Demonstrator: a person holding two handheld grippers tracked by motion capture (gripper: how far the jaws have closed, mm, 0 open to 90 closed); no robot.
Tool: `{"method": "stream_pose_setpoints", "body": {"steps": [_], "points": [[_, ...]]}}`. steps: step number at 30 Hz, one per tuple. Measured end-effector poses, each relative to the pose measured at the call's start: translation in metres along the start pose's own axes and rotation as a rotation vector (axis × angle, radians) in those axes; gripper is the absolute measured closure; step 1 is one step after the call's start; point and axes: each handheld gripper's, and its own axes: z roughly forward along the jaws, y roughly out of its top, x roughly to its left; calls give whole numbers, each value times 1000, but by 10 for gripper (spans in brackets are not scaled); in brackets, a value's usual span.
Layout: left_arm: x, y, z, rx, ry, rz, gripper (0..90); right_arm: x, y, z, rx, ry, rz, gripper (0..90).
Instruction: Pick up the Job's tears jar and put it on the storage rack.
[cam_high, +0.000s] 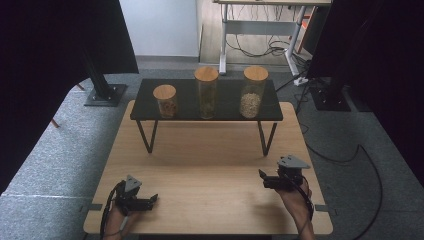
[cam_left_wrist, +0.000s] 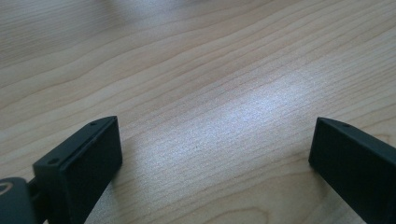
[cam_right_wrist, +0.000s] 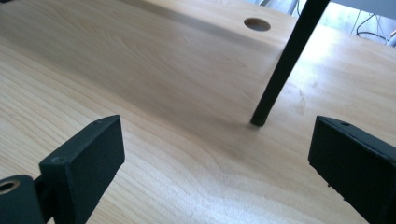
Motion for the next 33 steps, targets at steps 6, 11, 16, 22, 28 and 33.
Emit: {"method": "stream_pose_setpoints", "body": {"steps": [6,11,16,22,28,33], "points": [[0,0,0,0,0,0,22,0,-14,4,-6,-10,7,34],[0,0,0,0,0,0,22,2,-26,8,-5,-20,8,34],[0,0,0,0,0,0,22,3,-36,11,-14,-35,20,35],[0,0,0,0,0,0,22,3,-46,12,-20,-51,40,36],[0,0,0,0,0,0,22,3,-51,13,-12,-54,50,36],[0,0,0,0,0,0,22,3,-55,14,-8,-54,59,36]]}}
